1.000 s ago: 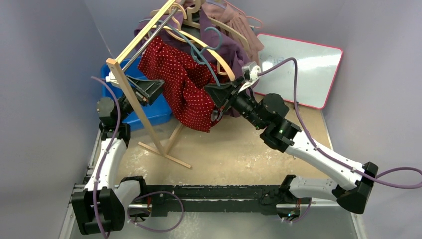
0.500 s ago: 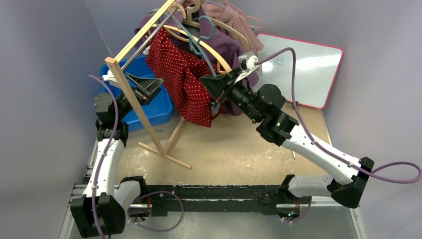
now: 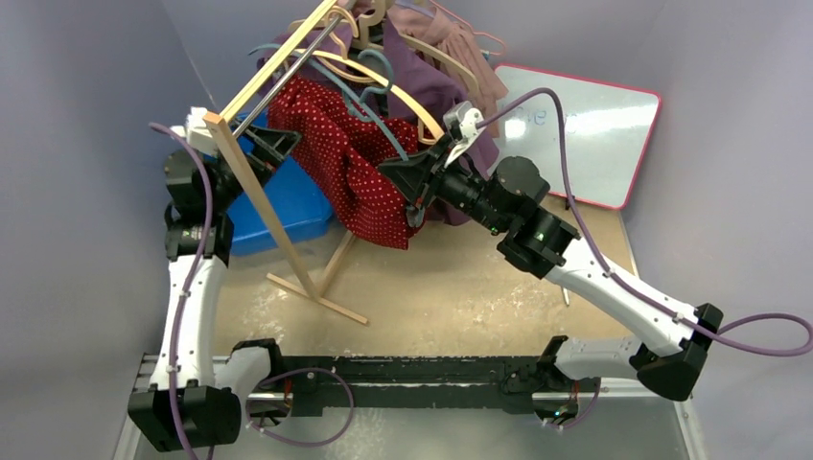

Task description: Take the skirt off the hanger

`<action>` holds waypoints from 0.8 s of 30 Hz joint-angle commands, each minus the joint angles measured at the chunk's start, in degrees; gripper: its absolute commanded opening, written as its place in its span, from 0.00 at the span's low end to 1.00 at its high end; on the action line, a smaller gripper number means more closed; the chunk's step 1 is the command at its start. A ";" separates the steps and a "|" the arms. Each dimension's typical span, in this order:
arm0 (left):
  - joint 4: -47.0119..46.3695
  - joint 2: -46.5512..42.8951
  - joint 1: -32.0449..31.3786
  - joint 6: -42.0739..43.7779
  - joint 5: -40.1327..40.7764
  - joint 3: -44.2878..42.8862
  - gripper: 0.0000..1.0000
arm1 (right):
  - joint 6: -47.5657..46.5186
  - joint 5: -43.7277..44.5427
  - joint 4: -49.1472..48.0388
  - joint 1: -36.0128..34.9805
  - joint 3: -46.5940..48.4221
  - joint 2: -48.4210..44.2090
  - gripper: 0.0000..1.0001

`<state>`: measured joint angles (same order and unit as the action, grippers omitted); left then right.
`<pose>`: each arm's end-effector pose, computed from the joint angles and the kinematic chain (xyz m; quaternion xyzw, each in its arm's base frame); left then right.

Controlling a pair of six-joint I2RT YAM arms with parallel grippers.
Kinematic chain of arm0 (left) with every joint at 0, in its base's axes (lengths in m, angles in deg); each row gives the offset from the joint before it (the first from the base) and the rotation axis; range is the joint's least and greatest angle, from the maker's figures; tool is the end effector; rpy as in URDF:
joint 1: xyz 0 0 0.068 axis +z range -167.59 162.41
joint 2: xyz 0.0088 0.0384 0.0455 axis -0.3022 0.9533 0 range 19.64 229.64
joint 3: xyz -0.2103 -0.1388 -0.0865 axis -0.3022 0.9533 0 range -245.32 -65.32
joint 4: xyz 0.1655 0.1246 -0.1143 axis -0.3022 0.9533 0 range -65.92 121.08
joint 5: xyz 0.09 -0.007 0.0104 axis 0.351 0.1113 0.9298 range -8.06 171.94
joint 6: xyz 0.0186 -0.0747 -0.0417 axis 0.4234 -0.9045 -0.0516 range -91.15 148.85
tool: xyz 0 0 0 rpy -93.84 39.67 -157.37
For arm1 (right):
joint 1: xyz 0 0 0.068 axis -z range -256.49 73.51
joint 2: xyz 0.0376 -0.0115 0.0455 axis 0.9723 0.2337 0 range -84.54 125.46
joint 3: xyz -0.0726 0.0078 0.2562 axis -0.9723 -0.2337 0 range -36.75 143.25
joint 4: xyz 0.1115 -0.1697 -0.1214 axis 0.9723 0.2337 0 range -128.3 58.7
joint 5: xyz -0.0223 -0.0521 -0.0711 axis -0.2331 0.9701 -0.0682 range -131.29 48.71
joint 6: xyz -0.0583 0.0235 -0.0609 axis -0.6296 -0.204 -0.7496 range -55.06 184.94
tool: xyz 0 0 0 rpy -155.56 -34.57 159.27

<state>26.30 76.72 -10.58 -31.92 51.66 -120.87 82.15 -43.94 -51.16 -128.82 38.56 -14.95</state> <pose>0.2436 -0.0094 0.3744 -0.2447 0.6844 -0.4684 0.5023 0.1713 0.2278 0.4843 -0.1939 0.5506 0.4741 0.6591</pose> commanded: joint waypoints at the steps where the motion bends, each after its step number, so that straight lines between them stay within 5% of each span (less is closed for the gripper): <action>1: 18.99 -1.01 0.29 21.69 12.56 -13.75 1.00 | -6.03 -2.93 0.96 -0.11 2.98 -4.58 0.00; 6: 15.79 -3.92 0.29 23.98 8.93 -10.41 1.00 | -10.65 -3.46 8.43 1.12 2.85 -6.19 0.00; 11: 4.91 -5.00 0.29 18.40 -2.14 -4.73 1.00 | -13.08 -15.06 14.60 6.62 4.71 -5.36 0.00; 15: -0.59 -4.87 0.27 17.19 -9.33 -4.10 1.00 | -11.57 -21.71 14.95 12.02 2.85 -6.26 0.00; 24: -20.71 -4.52 -0.01 5.59 -16.93 3.55 0.95 | -10.09 -28.35 13.45 12.43 2.47 -5.45 0.00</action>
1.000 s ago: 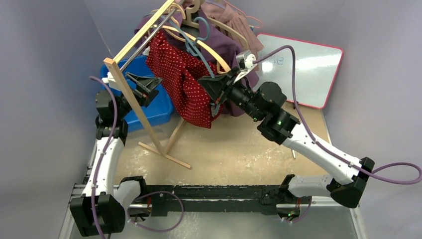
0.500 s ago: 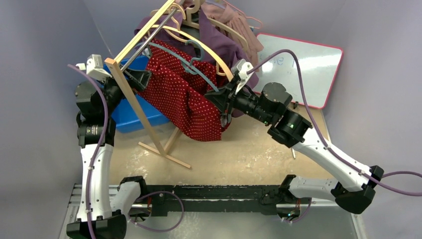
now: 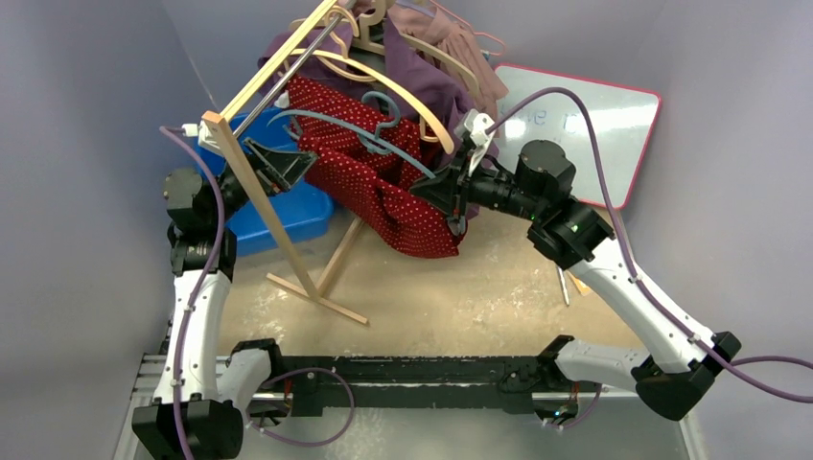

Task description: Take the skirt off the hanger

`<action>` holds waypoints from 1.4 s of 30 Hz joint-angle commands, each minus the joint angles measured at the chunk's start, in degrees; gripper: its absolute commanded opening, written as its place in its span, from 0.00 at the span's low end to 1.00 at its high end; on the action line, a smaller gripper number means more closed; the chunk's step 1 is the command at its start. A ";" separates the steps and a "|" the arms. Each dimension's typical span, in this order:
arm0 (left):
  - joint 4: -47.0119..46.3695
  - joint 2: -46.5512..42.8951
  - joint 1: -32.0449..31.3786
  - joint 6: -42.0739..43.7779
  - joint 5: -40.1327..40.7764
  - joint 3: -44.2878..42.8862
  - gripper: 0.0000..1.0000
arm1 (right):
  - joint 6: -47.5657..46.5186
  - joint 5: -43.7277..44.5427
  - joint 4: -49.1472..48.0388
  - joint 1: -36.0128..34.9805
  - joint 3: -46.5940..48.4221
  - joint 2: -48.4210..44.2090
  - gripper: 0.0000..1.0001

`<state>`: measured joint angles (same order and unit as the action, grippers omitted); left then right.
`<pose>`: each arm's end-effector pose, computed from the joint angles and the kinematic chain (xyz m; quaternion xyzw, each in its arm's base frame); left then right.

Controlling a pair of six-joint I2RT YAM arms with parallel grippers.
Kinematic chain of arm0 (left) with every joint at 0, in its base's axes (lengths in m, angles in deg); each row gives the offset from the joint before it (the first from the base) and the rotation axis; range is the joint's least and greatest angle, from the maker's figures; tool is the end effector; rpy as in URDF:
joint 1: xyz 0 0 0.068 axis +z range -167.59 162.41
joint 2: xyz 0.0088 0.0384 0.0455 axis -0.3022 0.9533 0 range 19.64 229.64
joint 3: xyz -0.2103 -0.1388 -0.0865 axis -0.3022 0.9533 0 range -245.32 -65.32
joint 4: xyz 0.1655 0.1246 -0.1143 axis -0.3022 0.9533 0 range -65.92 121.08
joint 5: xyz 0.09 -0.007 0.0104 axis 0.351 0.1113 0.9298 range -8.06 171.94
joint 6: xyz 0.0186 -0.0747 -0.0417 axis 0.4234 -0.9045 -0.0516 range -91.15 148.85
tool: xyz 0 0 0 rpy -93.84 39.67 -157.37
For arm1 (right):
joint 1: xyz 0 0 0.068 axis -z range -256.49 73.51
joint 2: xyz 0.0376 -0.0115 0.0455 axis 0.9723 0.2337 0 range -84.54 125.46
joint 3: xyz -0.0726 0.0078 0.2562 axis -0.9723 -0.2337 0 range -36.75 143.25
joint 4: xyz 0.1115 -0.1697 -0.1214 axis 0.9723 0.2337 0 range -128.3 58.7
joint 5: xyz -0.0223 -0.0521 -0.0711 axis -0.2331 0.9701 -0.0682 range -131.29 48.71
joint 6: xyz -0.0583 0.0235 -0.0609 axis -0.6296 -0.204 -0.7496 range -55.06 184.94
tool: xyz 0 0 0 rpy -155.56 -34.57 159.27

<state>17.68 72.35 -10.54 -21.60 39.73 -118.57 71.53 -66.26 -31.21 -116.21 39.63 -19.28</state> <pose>0.2170 -0.0256 0.3961 -0.0612 0.6720 -0.4801 0.5606 0.1781 0.1906 0.4583 -0.3413 0.5929 0.4164 0.5988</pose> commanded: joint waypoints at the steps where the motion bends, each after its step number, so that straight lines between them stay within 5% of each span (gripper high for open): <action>1: -11.43 -0.08 -0.09 -3.87 -4.94 0.97 0.97 | 0.46 -7.02 -6.60 -0.18 1.40 -1.03 0.00; 6: -7.70 0.06 -0.58 -0.27 -4.10 -0.79 0.98 | 0.16 -8.23 -6.81 -0.18 1.49 -0.41 0.00; 12: -6.22 -0.34 -1.71 -0.24 -4.75 -0.20 0.82 | 0.95 -2.83 -6.21 -0.18 1.77 0.23 0.00; 22: 4.57 -2.67 -1.82 5.03 -1.81 -1.38 0.94 | 1.41 3.45 -3.84 -0.17 3.35 2.55 0.00; 38: 2.02 -0.47 -2.39 1.45 -2.79 0.58 0.55 | 2.50 4.59 -4.76 -0.18 3.63 0.89 0.00; 42: 2.70 -0.58 -2.39 1.17 -2.27 0.59 0.36 | 2.83 4.51 -5.49 -0.18 3.17 0.58 0.00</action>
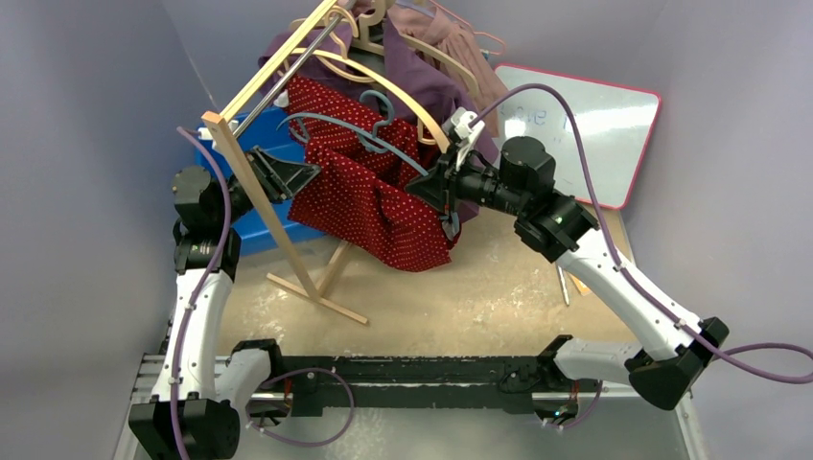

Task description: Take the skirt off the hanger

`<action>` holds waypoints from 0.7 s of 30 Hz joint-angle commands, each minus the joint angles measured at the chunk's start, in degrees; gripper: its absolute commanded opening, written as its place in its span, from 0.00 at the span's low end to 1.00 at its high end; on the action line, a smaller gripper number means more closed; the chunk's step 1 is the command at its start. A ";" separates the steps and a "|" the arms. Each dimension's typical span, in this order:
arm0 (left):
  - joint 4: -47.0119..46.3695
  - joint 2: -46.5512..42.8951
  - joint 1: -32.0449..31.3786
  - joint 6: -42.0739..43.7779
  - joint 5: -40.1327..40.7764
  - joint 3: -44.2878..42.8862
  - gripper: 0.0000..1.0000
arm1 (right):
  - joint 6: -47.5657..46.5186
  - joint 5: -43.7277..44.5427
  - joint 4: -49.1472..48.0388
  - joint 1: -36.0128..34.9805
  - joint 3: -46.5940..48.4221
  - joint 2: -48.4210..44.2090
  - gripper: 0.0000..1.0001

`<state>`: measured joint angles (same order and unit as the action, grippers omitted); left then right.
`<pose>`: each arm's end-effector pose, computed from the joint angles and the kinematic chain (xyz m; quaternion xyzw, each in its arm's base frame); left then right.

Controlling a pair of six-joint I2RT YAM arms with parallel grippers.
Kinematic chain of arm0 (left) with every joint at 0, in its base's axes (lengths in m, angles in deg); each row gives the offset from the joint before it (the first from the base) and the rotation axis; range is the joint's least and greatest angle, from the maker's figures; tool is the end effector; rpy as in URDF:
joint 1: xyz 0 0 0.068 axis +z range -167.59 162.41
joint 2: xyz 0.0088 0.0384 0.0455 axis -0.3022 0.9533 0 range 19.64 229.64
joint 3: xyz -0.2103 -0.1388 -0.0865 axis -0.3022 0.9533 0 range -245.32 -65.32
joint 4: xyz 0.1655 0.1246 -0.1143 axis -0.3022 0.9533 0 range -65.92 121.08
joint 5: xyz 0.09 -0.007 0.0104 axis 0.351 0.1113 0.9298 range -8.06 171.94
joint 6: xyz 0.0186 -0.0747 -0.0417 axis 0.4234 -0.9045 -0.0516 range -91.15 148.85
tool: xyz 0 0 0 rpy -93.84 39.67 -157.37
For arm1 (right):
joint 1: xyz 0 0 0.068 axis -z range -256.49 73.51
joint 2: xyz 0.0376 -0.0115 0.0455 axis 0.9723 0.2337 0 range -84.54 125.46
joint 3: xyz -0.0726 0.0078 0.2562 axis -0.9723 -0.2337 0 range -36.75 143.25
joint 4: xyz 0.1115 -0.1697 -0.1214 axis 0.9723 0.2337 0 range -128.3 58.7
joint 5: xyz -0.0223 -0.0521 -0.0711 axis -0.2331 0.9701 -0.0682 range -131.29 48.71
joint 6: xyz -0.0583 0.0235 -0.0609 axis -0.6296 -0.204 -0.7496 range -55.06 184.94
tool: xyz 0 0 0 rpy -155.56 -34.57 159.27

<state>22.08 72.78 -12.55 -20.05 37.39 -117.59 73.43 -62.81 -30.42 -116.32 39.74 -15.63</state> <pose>0.2180 -0.0354 0.3785 -0.0526 0.7002 -0.4930 0.5138 0.1983 0.2025 0.4410 -0.3149 0.6350 0.4044 0.5780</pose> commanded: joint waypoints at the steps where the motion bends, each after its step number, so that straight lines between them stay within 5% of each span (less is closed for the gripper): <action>1: -1.25 -0.99 -0.38 -0.27 0.36 -0.51 0.35 | 0.96 1.00 -6.26 -0.07 3.14 -3.14 0.00; 12: 4.93 -0.19 -0.38 2.48 5.33 -2.22 0.00 | 1.46 1.16 -6.71 -0.07 2.47 -3.34 0.00; 21: 12.63 -2.26 -0.38 6.46 13.92 -5.83 0.00 | 0.15 13.47 -3.10 -0.07 -1.27 -2.57 0.00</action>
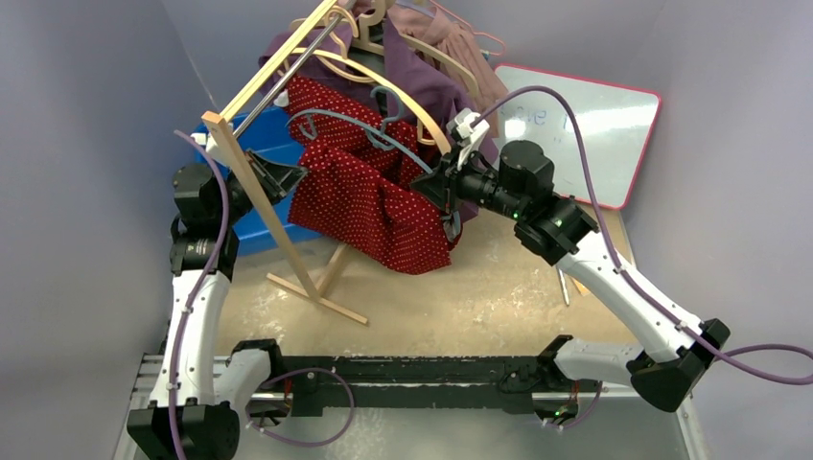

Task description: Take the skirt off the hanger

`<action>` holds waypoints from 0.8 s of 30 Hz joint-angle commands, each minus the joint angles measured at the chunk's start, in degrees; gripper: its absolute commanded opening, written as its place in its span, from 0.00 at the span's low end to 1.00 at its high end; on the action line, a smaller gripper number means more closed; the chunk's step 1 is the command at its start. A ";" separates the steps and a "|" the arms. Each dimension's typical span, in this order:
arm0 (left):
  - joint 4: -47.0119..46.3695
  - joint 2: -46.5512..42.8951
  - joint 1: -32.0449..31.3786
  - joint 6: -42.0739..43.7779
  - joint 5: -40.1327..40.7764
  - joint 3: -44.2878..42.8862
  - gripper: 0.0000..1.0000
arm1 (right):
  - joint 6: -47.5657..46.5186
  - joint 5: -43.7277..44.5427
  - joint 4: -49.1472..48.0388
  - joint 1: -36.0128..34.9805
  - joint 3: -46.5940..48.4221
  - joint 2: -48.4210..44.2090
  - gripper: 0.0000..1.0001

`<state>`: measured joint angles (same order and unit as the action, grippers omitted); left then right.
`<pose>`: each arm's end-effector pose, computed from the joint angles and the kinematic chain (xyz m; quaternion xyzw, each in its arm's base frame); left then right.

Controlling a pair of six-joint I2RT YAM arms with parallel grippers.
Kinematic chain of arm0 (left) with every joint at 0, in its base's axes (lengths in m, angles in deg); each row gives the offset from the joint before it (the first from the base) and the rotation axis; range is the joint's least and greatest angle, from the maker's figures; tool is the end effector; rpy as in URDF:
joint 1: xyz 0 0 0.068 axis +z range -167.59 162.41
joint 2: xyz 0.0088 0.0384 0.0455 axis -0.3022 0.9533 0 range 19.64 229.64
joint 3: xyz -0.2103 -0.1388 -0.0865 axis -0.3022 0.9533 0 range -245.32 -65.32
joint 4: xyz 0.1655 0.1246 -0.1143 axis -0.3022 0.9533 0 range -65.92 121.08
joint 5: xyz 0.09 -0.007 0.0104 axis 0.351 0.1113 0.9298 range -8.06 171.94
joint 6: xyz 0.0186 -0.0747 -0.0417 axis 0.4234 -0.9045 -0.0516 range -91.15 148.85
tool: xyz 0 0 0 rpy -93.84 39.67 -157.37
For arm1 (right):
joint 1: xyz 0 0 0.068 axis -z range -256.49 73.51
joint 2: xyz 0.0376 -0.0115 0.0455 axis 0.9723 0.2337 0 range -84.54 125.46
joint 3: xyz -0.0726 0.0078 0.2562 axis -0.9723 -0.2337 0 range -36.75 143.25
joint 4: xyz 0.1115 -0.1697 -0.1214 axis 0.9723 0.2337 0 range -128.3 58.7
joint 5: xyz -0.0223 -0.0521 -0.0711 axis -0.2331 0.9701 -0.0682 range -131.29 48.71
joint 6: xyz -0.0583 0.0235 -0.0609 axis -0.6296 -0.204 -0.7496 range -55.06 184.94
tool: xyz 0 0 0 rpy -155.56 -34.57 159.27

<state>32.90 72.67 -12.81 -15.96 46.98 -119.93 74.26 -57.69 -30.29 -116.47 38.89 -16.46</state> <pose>0.2212 -0.0261 0.3677 -0.1199 0.7330 -0.4276 0.5152 0.2011 0.1972 0.4392 -0.2826 0.6510 0.3828 0.5914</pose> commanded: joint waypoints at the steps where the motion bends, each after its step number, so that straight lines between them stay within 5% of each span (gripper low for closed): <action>1: 1.86 -2.57 -0.12 2.03 4.96 -3.68 0.00 | -0.81 8.88 -2.84 0.08 -0.91 -1.33 0.00; 24: 13.91 -5.74 -0.12 2.55 25.25 -16.71 0.00 | -3.31 19.30 -2.04 0.08 -14.12 0.91 0.00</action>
<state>46.58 66.69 -12.90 -14.81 67.64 -131.93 70.26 -43.57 -30.25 -116.69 25.88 -14.63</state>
